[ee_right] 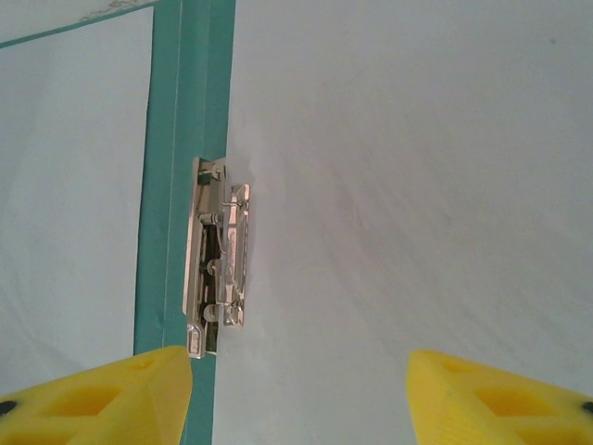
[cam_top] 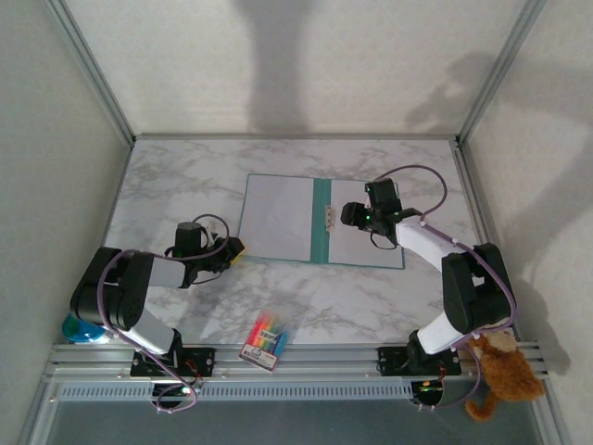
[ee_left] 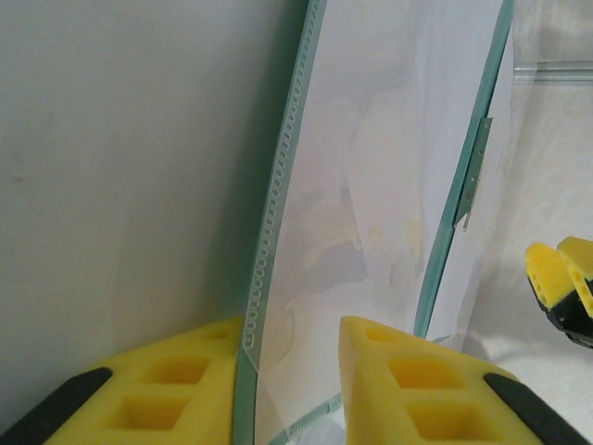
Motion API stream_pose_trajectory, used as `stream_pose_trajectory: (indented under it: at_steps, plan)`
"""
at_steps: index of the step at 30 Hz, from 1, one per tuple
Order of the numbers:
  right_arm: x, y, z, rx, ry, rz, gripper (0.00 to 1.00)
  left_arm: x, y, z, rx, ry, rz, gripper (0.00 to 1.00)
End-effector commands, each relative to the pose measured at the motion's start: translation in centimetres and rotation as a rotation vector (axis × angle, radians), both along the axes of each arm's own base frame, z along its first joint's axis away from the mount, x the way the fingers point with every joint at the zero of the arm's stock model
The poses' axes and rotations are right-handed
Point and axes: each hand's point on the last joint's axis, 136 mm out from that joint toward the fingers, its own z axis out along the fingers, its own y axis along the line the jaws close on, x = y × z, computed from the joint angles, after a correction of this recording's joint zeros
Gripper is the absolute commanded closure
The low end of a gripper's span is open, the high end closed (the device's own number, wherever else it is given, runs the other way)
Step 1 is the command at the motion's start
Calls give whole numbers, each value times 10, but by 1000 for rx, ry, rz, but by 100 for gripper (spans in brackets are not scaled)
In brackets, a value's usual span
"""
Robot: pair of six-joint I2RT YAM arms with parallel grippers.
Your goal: Put the files into the folder
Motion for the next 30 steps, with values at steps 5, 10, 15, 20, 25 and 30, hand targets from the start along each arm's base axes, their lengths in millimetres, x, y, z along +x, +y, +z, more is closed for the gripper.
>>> stream_pose_trajectory:
  at_steps: [5, 10, 15, 20, 25, 30]
  plan:
    - [4, 4, 3, 17, 13, 1, 37, 4, -1, -2, -5, -4, -1, 83]
    - [4, 3, 3, 14, 12, 0, 37, 7, 5, 2, 49, -19, 12, 88]
    - [4, 4, 4, 22, -3, -1, 37, 12, 18, 12, 128, -45, 54, 95]
    - [3, 7, 9, 47, -23, 8, 37, 17, 32, 28, 237, -64, 83, 97]
    - [2, 5, 13, 42, -36, 8, 37, 21, 50, 59, 346, -93, 120, 97]
    - [2, 6, 12, 42, -28, 12, 37, 21, 72, 89, 481, -82, 159, 95]
